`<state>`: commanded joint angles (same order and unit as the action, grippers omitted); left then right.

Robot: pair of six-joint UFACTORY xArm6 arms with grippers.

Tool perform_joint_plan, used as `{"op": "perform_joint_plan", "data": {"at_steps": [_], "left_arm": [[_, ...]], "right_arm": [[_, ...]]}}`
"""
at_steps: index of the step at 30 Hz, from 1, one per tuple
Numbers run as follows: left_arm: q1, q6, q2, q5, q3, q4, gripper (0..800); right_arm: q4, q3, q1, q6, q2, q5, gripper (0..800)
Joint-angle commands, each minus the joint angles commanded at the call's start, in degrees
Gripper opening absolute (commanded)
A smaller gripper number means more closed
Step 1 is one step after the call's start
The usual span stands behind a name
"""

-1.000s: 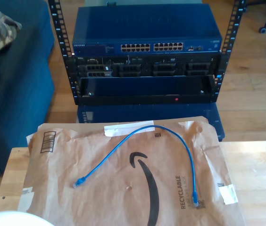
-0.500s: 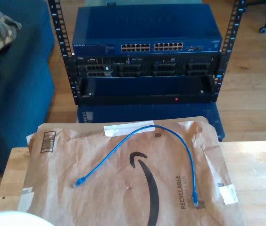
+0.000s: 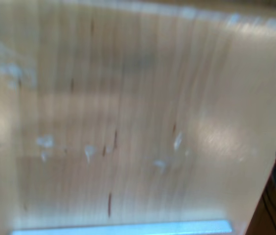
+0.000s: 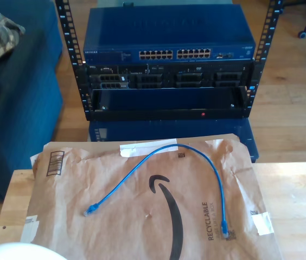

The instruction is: Grab the cable and plug it in

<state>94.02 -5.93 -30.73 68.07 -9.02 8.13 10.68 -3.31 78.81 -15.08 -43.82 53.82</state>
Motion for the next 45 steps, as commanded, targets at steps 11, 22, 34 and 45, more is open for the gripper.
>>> {"op": "perform_joint_plan", "data": {"at_steps": [11, 22, 34, 45], "left_arm": [[-4.22, -0.62, -0.44, 7.12, -5.80, 0.00, 800], [-22.68, -18.20, 0.26, 16.79, -16.79, -0.26, 800], [-40.70, -36.48, 0.26, 17.05, -18.99, -5.54, 800], [-40.88, -37.80, 0.35, 20.31, -20.31, -9.58, 800]], "right_arm": [[-1.76, -8.09, -9.05, -5.45, -0.70, 9.85, 796], [-4.13, -14.33, -20.57, -18.90, 1.32, 9.14, 796], [-4.04, -19.69, -54.77, -46.59, 5.36, 9.41, 794], [-4.40, -26.37, -81.93, -65.85, 12.04, 11.60, 786]]}}
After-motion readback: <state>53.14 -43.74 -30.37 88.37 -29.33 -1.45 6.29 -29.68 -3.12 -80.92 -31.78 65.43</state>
